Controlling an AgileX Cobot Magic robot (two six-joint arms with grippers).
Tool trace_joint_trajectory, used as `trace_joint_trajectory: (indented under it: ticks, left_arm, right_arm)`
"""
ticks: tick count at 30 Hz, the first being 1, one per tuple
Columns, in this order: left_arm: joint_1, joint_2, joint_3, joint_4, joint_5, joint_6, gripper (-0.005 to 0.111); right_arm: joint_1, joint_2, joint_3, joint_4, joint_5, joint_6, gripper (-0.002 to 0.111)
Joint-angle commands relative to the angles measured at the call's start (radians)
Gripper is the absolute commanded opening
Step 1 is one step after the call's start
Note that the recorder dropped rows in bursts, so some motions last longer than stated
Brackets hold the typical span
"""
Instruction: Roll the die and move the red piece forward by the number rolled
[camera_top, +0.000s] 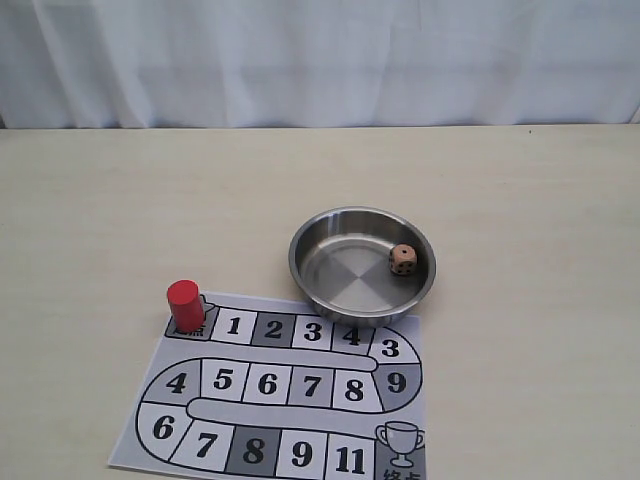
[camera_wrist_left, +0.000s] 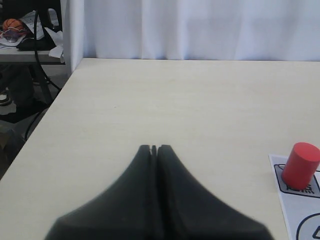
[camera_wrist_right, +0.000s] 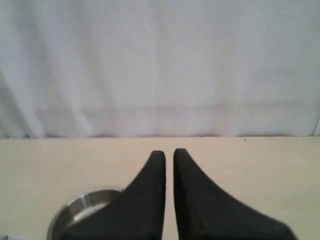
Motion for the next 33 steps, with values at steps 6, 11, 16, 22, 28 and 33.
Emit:
trace_joint_trajectory:
  ticks: [6,11,16,22,28,33]
  left_arm:
    - [0.000,-0.001,0.002,-0.002,-0.013,-0.006,0.000]
    - [0.000,-0.001,0.002,-0.002,-0.013,-0.006,0.000]
    - [0.000,-0.001,0.002,-0.002,-0.013,-0.006,0.000]
    - [0.000,-0.001,0.002,0.000,-0.013,-0.006,0.000]
    - [0.000,-0.001,0.002,0.000,-0.013,-0.006,0.000]
    - [0.000,-0.001,0.002,0.000,-0.013,-0.006,0.000]
  right_arm:
    - [0.025,0.417,-0.165,0.203,0.194,-0.388,0.049]
    - [0.162,0.606,-0.222,0.176,0.219,-0.494,0.049]
    - [0.235,0.794,-0.317,0.118,0.240,-0.427,0.049]
    - [0.243,1.002,-0.480,0.125,0.355,-0.402,0.049]
    - [0.243,1.183,-0.602,0.125,0.405,-0.477,0.049]
    - [0.243,1.306,-0.674,0.125,0.398,-0.583,0.049]
